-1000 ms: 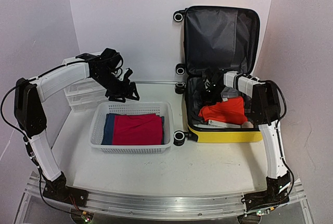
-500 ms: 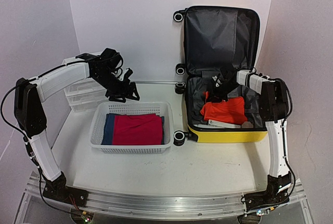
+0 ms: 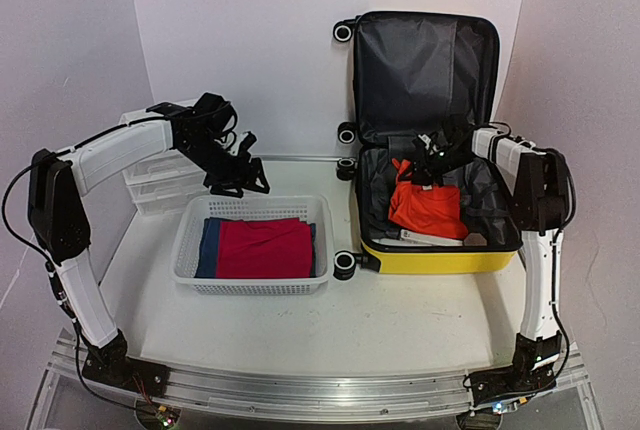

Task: Open, take out, and arrange the luggage

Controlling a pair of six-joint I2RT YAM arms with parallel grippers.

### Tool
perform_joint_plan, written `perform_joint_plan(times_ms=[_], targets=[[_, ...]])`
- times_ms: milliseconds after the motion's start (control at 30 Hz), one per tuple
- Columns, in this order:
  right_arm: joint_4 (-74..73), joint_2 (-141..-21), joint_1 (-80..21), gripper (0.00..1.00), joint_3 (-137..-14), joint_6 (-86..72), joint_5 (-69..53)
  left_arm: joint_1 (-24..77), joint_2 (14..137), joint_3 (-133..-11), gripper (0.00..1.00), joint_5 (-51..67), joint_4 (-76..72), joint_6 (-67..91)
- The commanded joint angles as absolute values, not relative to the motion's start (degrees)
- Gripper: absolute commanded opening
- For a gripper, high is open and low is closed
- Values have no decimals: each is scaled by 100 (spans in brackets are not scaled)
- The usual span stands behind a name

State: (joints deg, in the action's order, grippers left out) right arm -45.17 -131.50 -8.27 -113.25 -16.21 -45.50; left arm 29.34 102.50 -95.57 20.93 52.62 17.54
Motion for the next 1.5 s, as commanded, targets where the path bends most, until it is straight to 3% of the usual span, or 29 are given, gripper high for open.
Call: perform_joint_plan(times_ms=[0,500,1000,1467], targets=[[-4267,-12477,-723,0,-11302,-1863,-5447,2936,10306,-9892,74,2218,5273,1662],[-4275,-11895,-787,0,-10648,-2537,-7031,2938,10411,-9987,73,2400,5269,1683],[-4228,-11566,-2107,0,-10388,-3752,-6703,2927,9904,-9761,74,2153,5237,1915],[-3576,-11750,-3155,0,-10448,-5729,-5842,2927,8251,-8838,74,1354,5134,2530]])
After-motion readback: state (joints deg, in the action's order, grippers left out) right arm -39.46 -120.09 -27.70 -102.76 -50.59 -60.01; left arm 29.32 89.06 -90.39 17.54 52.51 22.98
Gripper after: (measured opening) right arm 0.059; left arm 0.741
